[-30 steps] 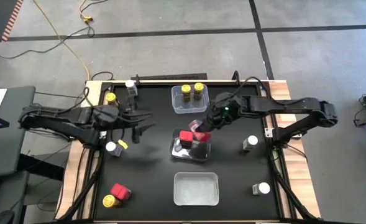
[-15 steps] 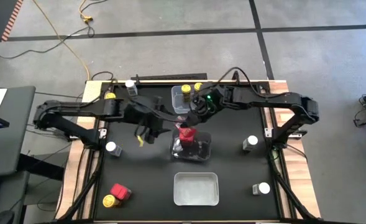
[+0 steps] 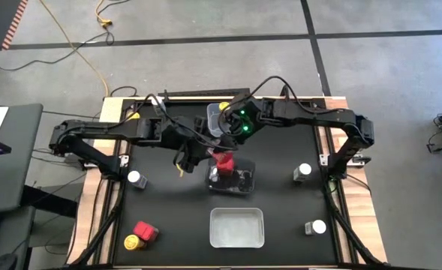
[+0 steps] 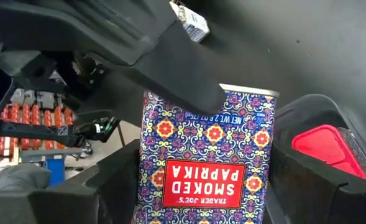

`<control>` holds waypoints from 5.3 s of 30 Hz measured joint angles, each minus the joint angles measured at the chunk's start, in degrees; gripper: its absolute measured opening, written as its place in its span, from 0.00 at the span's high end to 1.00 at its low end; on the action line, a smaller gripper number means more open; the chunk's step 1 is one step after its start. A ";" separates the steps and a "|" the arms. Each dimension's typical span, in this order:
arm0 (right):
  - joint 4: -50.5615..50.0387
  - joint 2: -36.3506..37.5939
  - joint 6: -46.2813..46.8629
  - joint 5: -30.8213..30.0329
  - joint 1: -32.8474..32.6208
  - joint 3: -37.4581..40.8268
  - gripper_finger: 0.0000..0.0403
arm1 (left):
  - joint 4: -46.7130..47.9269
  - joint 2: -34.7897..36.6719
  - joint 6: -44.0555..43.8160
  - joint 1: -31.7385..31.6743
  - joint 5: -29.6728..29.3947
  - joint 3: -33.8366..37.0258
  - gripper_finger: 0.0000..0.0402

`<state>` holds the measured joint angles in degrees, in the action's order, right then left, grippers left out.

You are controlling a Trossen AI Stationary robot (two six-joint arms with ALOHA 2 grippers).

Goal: Sort spices by type
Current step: Put the right red seasoning can into the black bin

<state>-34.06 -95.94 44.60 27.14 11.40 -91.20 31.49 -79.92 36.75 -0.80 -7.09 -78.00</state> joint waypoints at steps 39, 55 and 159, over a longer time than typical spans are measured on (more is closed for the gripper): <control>0.44 0.15 -4.17 -0.42 0.91 -0.09 0.07 | -0.25 -2.67 -0.59 0.02 -2.05 0.17 0.46; -16.74 5.03 -12.09 -3.39 6.85 -0.08 0.07 | 6.55 -2.62 -7.34 -1.26 -2.27 0.15 0.46; 27.24 26.28 -41.69 -35.94 -15.73 32.81 0.40 | -11.56 -4.46 -44.96 -1.42 6.45 0.50 0.32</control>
<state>-6.82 -69.66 2.90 -8.80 -4.33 -58.39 19.93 -84.38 -8.21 -2.22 -0.65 -77.49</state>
